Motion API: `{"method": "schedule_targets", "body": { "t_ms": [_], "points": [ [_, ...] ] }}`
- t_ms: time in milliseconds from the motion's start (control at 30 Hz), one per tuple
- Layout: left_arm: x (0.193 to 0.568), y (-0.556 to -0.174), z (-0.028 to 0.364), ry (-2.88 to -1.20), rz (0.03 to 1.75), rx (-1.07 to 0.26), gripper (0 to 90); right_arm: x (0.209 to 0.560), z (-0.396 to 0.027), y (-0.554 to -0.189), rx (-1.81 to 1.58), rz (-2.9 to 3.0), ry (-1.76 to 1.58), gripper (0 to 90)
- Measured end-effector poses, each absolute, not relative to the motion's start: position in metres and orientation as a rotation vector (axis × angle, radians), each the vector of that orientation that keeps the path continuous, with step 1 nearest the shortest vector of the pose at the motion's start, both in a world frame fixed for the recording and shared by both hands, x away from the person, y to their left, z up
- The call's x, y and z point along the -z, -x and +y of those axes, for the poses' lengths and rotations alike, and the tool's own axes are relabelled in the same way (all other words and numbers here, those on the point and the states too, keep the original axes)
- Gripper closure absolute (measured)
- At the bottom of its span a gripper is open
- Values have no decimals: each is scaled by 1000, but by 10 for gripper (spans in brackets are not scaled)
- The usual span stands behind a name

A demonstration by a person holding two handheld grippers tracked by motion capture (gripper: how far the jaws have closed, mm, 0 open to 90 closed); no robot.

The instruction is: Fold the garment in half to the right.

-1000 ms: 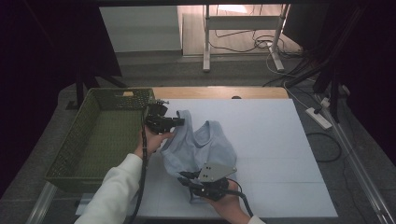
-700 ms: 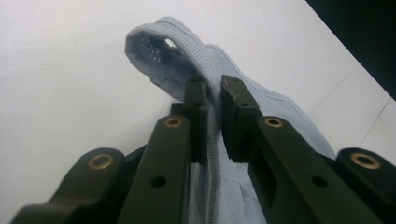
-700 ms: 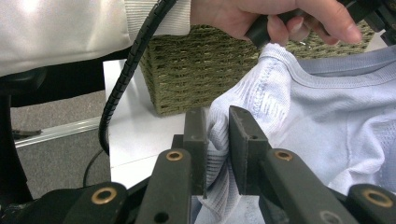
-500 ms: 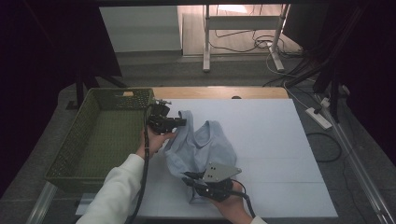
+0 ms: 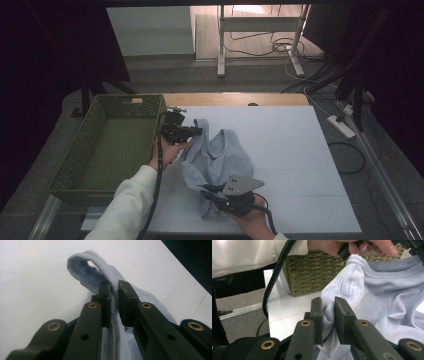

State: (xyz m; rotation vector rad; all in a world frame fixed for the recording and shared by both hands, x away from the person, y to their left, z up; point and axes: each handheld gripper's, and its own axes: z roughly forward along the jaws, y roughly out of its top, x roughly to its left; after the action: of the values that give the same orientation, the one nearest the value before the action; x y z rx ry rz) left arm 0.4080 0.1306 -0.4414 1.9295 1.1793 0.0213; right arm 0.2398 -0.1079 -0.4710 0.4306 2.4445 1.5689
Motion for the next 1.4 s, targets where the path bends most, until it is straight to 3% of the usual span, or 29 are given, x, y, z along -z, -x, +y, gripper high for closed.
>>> {"method": "schedule_targets", "body": {
  "t_ms": [1400],
  "points": [
    [446,-414,107,-1953,1163,-14,809,474,-138,-237,-1517,2442,-490,777]
  ]
}}
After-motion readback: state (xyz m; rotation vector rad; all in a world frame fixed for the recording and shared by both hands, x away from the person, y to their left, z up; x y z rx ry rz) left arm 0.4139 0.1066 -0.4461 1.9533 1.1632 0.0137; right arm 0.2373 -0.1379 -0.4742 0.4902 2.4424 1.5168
